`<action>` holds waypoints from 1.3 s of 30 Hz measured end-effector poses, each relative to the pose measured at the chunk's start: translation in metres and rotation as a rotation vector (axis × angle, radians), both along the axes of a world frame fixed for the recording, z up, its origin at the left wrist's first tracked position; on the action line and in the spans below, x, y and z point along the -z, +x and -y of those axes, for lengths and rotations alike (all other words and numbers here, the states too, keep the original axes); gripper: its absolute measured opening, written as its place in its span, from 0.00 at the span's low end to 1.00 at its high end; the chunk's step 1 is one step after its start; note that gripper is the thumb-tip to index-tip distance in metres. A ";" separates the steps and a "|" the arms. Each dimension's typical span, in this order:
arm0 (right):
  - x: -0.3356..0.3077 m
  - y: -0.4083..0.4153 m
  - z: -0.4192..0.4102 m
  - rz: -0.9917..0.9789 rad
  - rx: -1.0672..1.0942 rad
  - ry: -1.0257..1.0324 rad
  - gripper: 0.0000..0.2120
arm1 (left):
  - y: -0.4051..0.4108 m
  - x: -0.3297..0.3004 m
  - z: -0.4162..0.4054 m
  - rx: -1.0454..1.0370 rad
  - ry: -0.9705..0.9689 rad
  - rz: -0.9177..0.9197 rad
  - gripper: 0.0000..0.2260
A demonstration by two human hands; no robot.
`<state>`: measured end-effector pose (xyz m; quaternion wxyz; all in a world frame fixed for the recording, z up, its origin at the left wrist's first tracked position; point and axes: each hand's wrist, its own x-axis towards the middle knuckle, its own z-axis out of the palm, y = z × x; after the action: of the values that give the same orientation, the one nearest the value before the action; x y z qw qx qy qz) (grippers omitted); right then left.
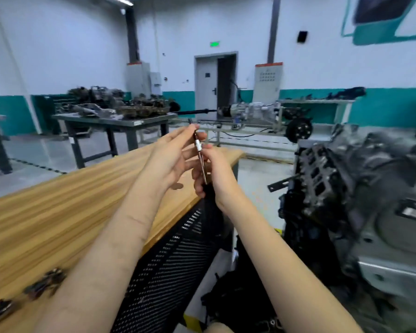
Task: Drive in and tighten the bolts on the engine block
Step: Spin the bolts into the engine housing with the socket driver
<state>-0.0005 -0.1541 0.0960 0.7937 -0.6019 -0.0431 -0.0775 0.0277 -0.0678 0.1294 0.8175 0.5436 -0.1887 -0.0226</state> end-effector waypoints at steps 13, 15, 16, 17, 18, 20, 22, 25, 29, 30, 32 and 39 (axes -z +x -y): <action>0.010 -0.133 0.159 0.076 0.095 0.102 0.15 | -0.065 0.003 0.158 0.456 0.035 -0.019 0.07; 0.009 -0.138 0.157 0.129 0.174 0.108 0.15 | -0.073 -0.001 0.164 0.453 0.032 0.041 0.08; 0.008 -0.140 0.155 0.161 0.214 0.110 0.15 | -0.078 -0.004 0.166 0.446 0.027 0.068 0.09; 0.006 -0.141 0.152 0.191 0.250 0.108 0.14 | -0.081 -0.007 0.167 0.428 0.021 0.091 0.09; 0.005 -0.142 0.149 0.217 0.277 0.099 0.14 | -0.084 -0.010 0.167 0.411 0.017 0.111 0.09; 0.003 -0.143 0.142 0.255 0.321 0.079 0.16 | -0.088 -0.016 0.163 0.404 0.031 0.151 0.09; 0.004 -0.144 0.138 0.290 0.352 0.074 0.16 | -0.091 -0.018 0.156 0.471 0.078 0.213 0.04; 0.009 -0.147 0.136 0.321 0.403 0.069 0.16 | -0.097 -0.018 0.146 0.602 0.193 0.308 0.17; 0.017 -0.154 0.137 0.324 0.448 0.197 0.15 | -0.112 -0.018 0.151 0.602 0.282 0.376 0.22; 0.017 -0.157 0.140 0.327 0.440 0.249 0.16 | -0.116 -0.019 0.152 0.589 0.289 0.381 0.21; 0.015 -0.161 0.146 0.335 0.425 0.304 0.16 | -0.121 -0.020 0.155 0.568 0.278 0.382 0.20; 0.021 -0.187 0.156 0.265 0.359 0.119 0.13 | -0.129 -0.019 0.168 0.546 0.193 0.279 0.18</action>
<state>-0.1879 -0.3104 0.0749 0.7887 -0.5365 -0.0346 -0.2982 -0.1013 -0.2362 0.1486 0.6921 0.5458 -0.4349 -0.1844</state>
